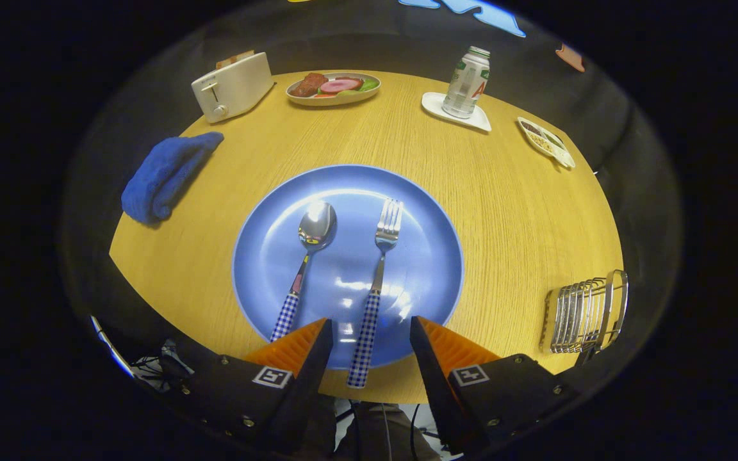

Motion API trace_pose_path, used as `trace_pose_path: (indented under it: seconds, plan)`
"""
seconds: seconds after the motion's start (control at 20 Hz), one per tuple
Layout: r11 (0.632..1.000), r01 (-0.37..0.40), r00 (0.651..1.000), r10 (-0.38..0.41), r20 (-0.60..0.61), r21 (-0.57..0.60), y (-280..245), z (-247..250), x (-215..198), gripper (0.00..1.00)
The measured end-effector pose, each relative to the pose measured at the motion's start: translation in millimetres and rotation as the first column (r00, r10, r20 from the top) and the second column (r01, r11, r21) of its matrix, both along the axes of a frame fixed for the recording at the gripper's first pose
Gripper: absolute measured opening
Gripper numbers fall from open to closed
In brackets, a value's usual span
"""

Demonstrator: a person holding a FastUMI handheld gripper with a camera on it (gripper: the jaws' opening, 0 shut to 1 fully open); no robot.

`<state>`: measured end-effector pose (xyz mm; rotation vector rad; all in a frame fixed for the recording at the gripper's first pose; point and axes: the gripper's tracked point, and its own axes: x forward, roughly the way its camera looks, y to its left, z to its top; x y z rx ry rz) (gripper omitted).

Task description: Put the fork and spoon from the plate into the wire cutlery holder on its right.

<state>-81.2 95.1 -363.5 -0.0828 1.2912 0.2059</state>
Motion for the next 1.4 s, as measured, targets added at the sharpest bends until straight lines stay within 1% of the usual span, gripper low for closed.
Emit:
trace_pose_path:
  seconds: [0.05, 0.1, 0.15, 0.2, 0.25, 0.3, 0.4, 0.45, 0.5, 0.55, 0.65, 0.9, 1.0, 1.15, 1.3, 1.4]
  plan:
    - [1.000, 0.004, 1.000, -0.004, -0.009, 0.002, 1.0, -2.2, 1.1, 0.67]
    - [1.000, 0.003, 1.000, -0.003, -0.020, 0.004, 1.7, -3.8, 1.1, 0.64]
    - [1.000, 0.000, 0.999, 0.001, -0.035, 0.006, 2.4, -6.0, 1.7, 0.65]
    - [1.000, -0.006, 0.999, 0.006, -0.034, 0.013, 2.5, 1.7, 3.1, 0.64]
    - [1.000, 0.008, 0.999, -0.007, -0.044, 0.006, 2.2, 0.6, 4.0, 0.42]
    - [1.000, 0.002, 0.998, -0.001, -0.065, 0.007, 2.5, -4.8, 2.0, 0.20]
    - [1.000, -0.030, 0.995, 0.031, -0.098, 0.004, 3.0, -13.3, 0.6, 0.20]
    - [0.999, -0.047, 0.994, 0.046, -0.103, -0.007, 2.6, -2.0, -4.5, 0.20]
    - [0.999, -0.051, 0.992, 0.052, -0.118, 0.015, 4.4, 8.3, 6.5, 0.08]
    - [0.998, -0.061, 0.990, 0.063, -0.125, 0.016, 4.5, -8.1, 1.7, 0.08]
    - [0.996, -0.087, 0.988, 0.088, -0.129, 0.015, 1.5, -9.4, 1.4, 0.08]
    - [0.985, -0.174, 0.980, 0.173, -0.094, -0.003, -16.2, 21.3, 7.8, 0.08]
    - [0.985, -0.174, 0.981, 0.174, -0.086, 0.005, -24.9, 35.7, 8.2, 0.08]
    - [0.983, -0.181, 0.982, 0.180, -0.060, -0.025, -47.4, 56.3, 11.5, 0.08]
    - [0.988, -0.154, 0.986, 0.153, -0.065, -0.011, -63.6, 74.5, 5.9, 0.08]
    - [0.989, -0.149, 0.987, 0.148, -0.067, -0.018, -78.4, 86.2, 3.2, 0.08]
